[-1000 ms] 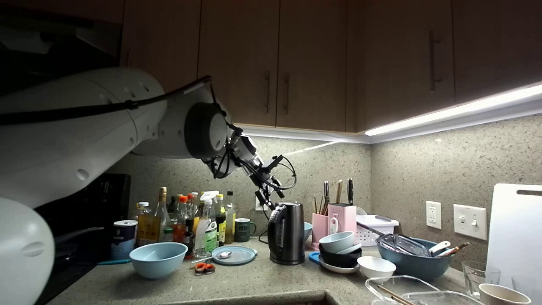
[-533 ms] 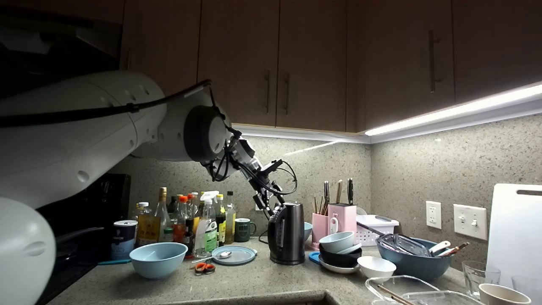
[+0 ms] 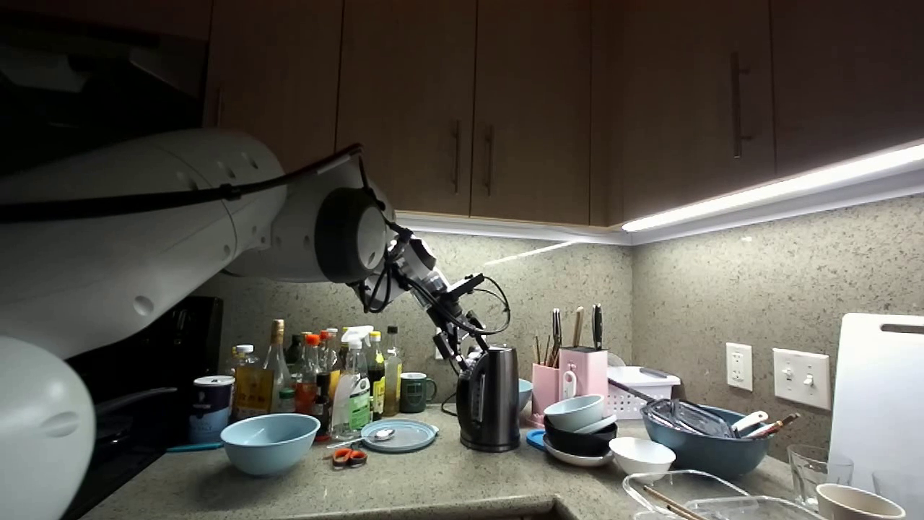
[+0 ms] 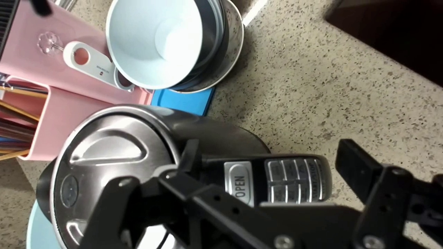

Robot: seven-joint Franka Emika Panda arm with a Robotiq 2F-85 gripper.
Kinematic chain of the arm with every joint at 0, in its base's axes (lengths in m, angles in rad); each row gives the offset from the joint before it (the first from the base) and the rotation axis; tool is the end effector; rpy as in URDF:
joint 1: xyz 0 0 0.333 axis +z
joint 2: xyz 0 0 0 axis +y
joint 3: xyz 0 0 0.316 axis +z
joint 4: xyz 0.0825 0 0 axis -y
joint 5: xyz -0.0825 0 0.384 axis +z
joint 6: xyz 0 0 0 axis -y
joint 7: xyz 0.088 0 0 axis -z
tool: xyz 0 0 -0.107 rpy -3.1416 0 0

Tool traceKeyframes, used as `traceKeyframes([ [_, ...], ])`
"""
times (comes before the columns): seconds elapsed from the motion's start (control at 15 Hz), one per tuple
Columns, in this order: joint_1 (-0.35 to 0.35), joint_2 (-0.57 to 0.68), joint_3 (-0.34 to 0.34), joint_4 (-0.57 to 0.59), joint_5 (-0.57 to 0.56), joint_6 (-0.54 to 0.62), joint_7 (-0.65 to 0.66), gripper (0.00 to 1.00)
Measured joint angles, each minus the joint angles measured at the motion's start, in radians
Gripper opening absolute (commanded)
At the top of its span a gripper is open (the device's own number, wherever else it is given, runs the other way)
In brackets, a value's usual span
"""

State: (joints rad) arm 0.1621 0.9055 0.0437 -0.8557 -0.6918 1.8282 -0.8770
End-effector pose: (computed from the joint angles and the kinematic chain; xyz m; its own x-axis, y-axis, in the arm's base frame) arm 0.7867 0.0960 0.3875 0.3949 0.8003 -0.4511 0.8924 -0.2175 0.3954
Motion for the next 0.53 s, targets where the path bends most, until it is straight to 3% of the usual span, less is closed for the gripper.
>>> traceKeyframes([
  [0.53,0.028,0.080,-0.030,0.106,-0.012,-0.012,0.024,1.00],
])
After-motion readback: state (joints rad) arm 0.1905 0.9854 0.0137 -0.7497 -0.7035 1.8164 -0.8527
